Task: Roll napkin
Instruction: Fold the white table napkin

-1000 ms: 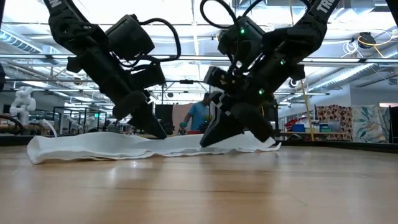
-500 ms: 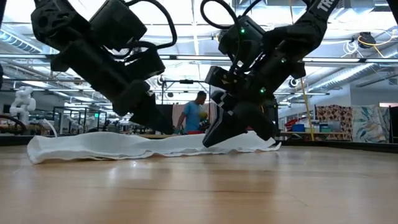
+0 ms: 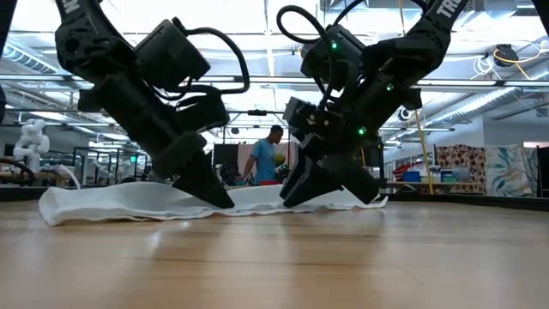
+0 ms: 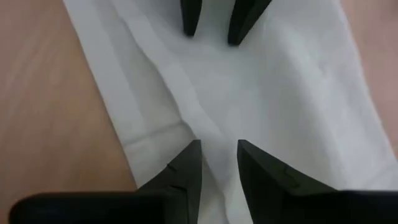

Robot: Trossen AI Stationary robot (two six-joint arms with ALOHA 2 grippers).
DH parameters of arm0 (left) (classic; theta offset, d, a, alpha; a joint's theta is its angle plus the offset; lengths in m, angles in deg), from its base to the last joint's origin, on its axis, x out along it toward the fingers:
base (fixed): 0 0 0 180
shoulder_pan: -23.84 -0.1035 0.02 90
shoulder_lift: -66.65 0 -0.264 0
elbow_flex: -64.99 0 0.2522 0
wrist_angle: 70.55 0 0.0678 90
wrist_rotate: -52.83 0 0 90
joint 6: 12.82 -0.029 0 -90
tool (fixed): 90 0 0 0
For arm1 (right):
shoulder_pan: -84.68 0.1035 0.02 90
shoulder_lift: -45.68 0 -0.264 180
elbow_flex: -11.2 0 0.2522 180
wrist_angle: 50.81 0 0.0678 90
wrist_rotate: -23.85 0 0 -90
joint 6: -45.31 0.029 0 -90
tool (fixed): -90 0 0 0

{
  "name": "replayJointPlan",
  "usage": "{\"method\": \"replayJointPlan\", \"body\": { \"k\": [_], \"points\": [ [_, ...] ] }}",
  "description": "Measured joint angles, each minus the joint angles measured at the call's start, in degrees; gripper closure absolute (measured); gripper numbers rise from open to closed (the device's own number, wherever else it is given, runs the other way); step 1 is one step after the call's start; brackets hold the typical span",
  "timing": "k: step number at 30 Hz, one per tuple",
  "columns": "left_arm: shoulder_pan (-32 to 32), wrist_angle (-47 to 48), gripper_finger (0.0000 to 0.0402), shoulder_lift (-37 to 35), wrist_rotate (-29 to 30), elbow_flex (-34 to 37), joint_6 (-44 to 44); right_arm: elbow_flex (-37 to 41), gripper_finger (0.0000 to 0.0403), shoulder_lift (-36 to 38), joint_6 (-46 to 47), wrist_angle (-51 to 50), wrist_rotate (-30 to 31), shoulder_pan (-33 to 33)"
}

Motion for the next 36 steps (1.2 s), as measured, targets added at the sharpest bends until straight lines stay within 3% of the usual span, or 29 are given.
{"method": "replayJointPlan", "body": {
  "k": [18,26,36],
  "points": [
    [0.02,-1.14,0.0246,1.32,-2.75,0.0,-0.46,0.0,0.0312,-0.43,-3.44,0.74,-5.29,-0.87],
    [0.07,-1.1,0.0246,1.37,-3.04,0.04,-0.58,-0.13,0.0395,-1.82,1.21,1.55,-8.21,-2.43],
    [0.21,-1.54,0.0246,0.08,-2.35,0.24,-1.93,-0.07,0.0401,-0.5,4.33,-0.09,-9.03,-2.44]
  ]
}}
